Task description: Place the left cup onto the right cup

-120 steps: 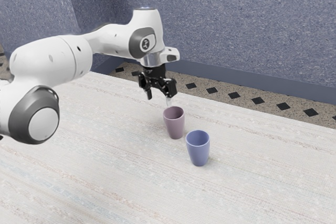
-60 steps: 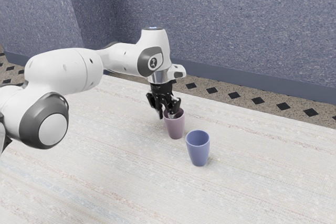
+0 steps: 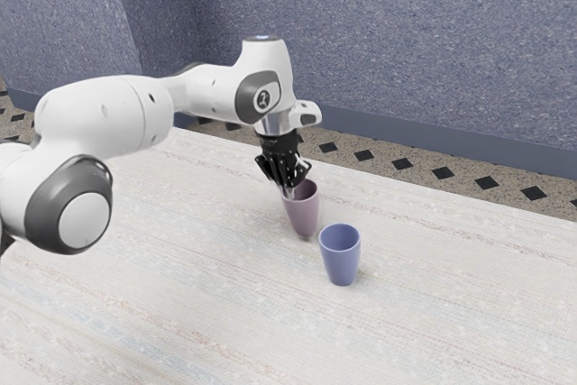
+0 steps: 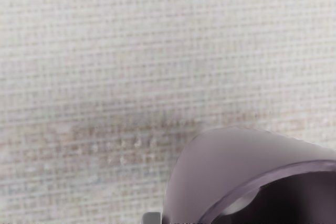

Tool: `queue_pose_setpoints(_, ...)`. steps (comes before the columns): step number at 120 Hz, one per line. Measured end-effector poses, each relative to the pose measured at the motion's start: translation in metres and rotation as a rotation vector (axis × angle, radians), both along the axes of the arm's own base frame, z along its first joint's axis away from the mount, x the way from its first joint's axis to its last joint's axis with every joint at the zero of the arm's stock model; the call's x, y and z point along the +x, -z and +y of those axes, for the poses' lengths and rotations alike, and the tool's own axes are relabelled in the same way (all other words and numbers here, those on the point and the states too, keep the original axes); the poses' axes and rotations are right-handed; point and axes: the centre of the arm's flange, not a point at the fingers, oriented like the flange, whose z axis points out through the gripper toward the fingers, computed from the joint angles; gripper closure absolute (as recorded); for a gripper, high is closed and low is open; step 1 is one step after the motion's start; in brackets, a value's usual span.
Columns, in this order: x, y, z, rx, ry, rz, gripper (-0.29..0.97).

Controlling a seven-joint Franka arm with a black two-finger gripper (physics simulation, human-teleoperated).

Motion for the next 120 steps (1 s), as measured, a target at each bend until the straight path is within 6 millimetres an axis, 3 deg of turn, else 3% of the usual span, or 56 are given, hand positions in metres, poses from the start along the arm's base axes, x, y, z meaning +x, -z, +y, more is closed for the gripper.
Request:
queue_pose_setpoints(16, -0.009, -0.018, -0.004, 0.002, 0.004, -0.005, 0.77)
queue_pose_setpoints(48, -0.071, -0.115, -0.033, -0.005, 0.054, -0.058, 0.78)
queue_pose_setpoints(66, -0.101, -0.152, -0.055, -0.012, 0.094, -0.086, 0.78)
queue_pose_setpoints(91, -0.111, -0.154, -0.084, -0.020, 0.139, -0.081, 0.78)
queue_pose_setpoints(120, -0.107, -0.132, -0.106, -0.026, 0.166, -0.058, 0.78)
